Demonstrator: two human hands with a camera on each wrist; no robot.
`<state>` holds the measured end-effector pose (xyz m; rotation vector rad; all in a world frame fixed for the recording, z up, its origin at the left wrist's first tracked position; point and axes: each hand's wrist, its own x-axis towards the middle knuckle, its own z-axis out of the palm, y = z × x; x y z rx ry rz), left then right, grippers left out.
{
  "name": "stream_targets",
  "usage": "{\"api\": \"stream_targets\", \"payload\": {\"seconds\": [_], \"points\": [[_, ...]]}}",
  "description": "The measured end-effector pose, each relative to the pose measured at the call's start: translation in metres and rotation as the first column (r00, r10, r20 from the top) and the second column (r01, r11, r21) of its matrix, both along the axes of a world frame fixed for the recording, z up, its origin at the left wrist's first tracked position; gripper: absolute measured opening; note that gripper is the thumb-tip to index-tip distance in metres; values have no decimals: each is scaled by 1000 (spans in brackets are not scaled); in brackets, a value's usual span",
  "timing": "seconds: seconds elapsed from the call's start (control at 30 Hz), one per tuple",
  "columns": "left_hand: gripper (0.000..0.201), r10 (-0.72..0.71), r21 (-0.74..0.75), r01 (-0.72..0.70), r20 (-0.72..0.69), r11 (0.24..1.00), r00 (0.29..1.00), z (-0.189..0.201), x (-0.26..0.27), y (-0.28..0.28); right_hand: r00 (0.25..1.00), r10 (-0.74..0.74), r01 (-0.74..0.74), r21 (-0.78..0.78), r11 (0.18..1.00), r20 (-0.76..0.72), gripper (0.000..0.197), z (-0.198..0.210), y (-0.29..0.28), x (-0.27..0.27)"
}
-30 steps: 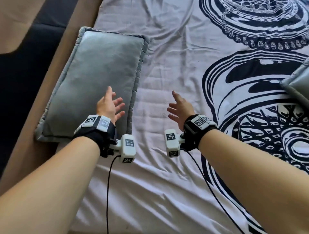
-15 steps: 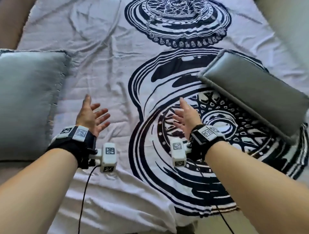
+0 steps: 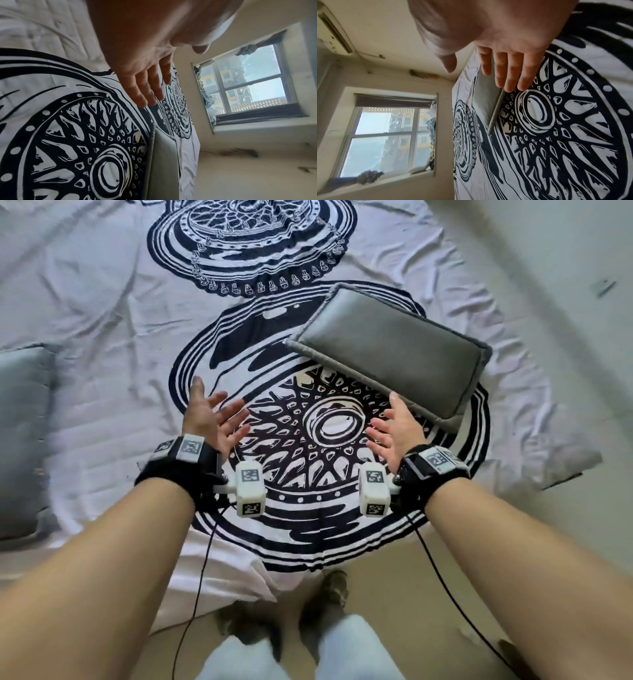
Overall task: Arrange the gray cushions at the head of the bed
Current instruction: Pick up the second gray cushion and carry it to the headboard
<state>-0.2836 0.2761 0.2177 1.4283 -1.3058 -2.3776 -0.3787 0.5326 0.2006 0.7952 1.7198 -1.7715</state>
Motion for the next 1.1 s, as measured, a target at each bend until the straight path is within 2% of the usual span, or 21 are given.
{"api": "stream_targets", "payload": {"seconds": [0.13,0.27,0.43,0.63,0.83,1.1], "points": [[62,-31,-2,31,-39,1000,999,33,-2,19,997,-65,63,-52,997,-40,67,37,30,8],[62,-90,29,92,-75,995,993,53,15,35,989,-121,116,-58,992,-82,47,61,44,29],[61,-140,52,144,-72,988,987,57,26,43,981,-157,151,-66,986,-111,65,70,47,48],[65,-220,52,224,-77,973,972,64,8,52,961,-218,209,-69,975,-168,55,83,54,44],[54,-265,42,270,-98,962,959,70,-16,85,950,-237,227,-70,971,-202,59,90,82,21],[61,-207,-10,207,-89,978,974,63,-87,166,957,-230,199,-177,964,-177,47,77,155,-58]]}}
